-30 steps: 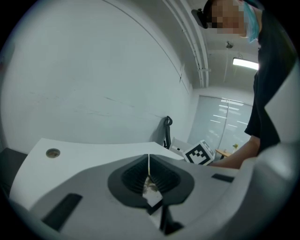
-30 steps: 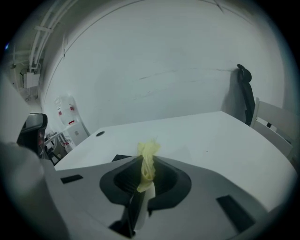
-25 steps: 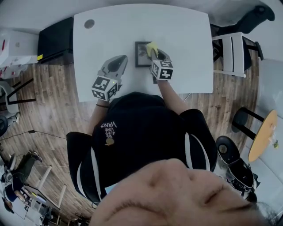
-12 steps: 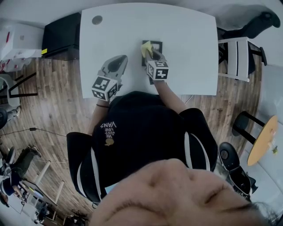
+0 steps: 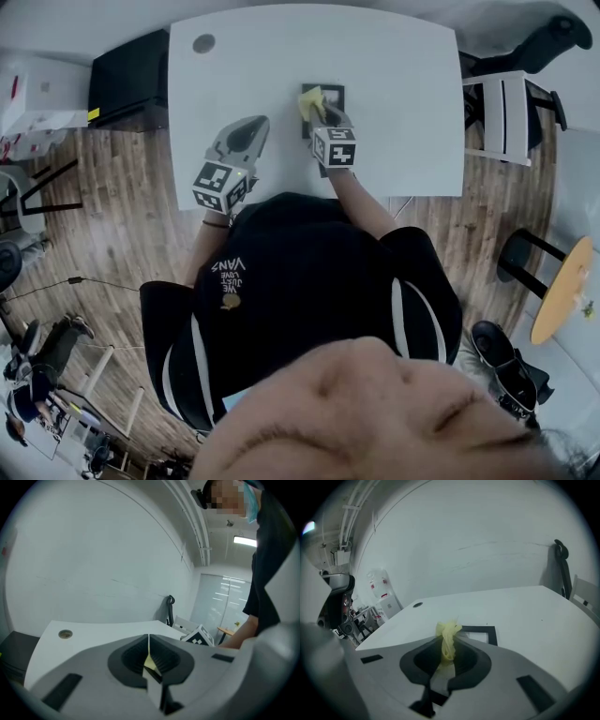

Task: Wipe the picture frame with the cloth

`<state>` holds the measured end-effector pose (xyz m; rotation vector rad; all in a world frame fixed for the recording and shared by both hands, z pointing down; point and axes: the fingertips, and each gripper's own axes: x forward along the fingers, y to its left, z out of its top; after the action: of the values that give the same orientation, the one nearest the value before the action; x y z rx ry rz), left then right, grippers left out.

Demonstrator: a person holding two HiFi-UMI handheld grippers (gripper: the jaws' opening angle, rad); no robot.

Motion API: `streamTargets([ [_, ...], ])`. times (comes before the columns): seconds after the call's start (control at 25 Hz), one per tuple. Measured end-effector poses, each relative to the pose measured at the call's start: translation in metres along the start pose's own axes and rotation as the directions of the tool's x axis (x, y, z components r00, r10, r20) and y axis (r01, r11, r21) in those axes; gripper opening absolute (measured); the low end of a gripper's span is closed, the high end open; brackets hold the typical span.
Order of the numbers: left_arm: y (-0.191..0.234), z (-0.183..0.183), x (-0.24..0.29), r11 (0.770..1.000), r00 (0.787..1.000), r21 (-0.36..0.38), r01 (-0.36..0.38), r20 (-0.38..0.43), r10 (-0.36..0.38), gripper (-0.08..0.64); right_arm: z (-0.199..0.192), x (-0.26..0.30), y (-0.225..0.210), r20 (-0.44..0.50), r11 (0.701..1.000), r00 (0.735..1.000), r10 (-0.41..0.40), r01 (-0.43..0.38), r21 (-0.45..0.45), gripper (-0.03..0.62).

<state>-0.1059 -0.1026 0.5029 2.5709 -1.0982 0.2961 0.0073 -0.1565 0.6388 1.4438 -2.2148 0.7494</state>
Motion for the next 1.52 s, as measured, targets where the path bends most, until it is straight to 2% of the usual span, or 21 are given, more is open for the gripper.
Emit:
streamTargets([
  [0.68, -0.034, -0.003, 0.032, 0.997, 0.997, 0.005, 0.079, -0.024, -0.079, 0.017, -0.011, -0.035, -0.066, 0.011, 0.991, 0.993, -0.119, 0.119, 0.06, 0.048],
  [1.24, -0.053, -0.003, 0.045, 0.996, 0.996, 0.009, 0.086, -0.019, -0.086, 0.018, -0.008, -0.051, -0.096, 0.032, 0.987, 0.989, -0.147, 0.145, 0.074, 0.048],
  [1.52, -0.052, -0.001, 0.046, 0.997, 0.997, 0.0, 0.077, -0.016, -0.077, 0.018, 0.0, -0.053, -0.088, 0.055, 0.987, 0.99, -0.126, 0.12, 0.104, 0.048],
])
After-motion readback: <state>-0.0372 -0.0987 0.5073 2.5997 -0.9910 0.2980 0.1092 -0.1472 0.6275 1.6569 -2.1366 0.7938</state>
